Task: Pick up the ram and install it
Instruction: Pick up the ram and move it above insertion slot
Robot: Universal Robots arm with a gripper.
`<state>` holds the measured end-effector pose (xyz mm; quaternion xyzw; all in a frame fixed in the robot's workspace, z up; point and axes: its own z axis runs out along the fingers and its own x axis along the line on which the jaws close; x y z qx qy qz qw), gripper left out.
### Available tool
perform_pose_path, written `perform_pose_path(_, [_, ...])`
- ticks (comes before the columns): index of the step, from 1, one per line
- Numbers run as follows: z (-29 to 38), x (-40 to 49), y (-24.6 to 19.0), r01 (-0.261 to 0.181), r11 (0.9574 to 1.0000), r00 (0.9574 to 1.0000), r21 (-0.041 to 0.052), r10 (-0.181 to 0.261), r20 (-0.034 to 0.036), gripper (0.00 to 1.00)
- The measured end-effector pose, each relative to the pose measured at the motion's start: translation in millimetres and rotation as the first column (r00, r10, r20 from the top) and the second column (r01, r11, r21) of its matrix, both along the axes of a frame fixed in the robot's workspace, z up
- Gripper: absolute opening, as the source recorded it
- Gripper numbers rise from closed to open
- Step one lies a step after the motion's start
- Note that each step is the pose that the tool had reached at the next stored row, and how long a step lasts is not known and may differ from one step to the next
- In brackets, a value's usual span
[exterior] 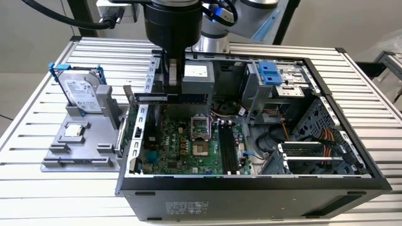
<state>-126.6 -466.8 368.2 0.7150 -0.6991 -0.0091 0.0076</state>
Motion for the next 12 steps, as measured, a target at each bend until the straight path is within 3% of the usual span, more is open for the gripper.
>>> perform_pose_path(12, [0.0, 15.7, 0.0, 0.000, 1.0000, 1.0000, 0.0000, 0.000, 0.0000, 0.00])
